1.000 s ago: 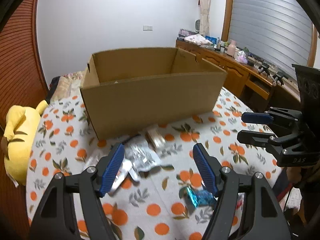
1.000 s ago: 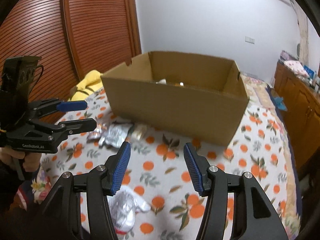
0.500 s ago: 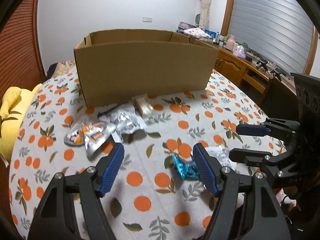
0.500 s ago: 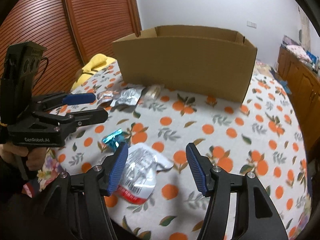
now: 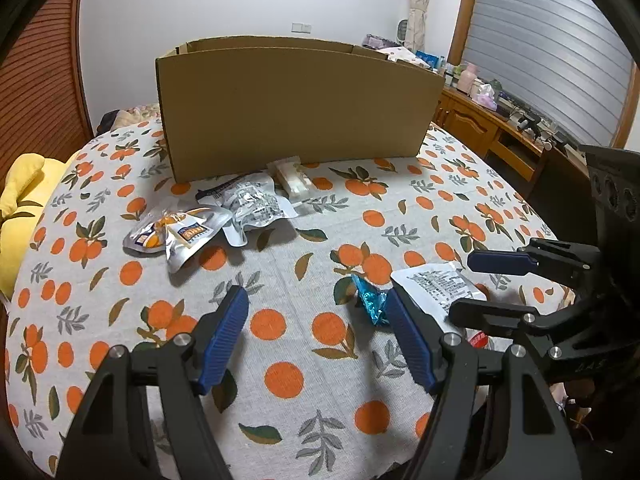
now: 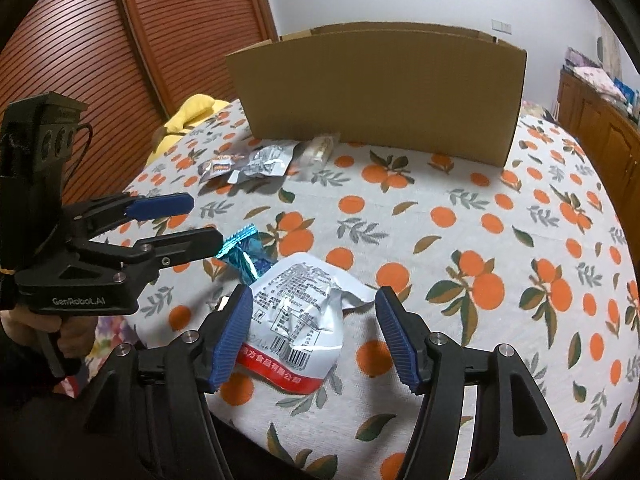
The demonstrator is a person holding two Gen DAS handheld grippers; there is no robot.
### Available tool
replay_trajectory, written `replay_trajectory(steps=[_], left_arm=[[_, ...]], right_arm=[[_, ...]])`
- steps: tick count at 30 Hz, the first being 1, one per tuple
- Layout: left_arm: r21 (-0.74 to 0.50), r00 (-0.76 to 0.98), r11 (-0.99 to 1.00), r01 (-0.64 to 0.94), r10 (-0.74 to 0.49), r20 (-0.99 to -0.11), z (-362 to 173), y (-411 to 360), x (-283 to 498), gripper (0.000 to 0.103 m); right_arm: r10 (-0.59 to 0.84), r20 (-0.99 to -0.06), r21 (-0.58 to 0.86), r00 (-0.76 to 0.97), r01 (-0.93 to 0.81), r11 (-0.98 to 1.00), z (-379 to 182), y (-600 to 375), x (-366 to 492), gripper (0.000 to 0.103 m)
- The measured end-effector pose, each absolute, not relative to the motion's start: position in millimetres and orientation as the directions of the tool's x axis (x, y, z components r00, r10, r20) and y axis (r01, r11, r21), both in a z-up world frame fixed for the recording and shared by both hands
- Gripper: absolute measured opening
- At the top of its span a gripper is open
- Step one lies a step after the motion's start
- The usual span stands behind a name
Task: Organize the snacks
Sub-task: 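Move both tools back to the snacks on the tablecloth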
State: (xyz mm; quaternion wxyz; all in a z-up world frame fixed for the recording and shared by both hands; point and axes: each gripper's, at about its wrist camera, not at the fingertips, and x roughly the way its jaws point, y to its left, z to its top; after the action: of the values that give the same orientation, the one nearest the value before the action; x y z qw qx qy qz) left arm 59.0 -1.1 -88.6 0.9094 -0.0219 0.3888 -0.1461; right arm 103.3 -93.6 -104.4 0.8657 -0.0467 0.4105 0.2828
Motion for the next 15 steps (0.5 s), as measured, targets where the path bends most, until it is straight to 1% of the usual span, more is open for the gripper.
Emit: replay_trajectory(steps=[10,15], left_arm=[[-0.158,0.656,0.955,0.253,-0.289,-0.697,-88,-4,56,0.072],[-0.168,0.655,0.949,0.266,-0.306,-0.691,-86,-9,46,0.072]], right_arm=[[0.438,-0.737,0.148,0.515,-0.510,0.848,-110,-95,107,0.069],[0.417,-0.736,0.118,0.533,-0.505,0.855,-109,-99,107,0.069]])
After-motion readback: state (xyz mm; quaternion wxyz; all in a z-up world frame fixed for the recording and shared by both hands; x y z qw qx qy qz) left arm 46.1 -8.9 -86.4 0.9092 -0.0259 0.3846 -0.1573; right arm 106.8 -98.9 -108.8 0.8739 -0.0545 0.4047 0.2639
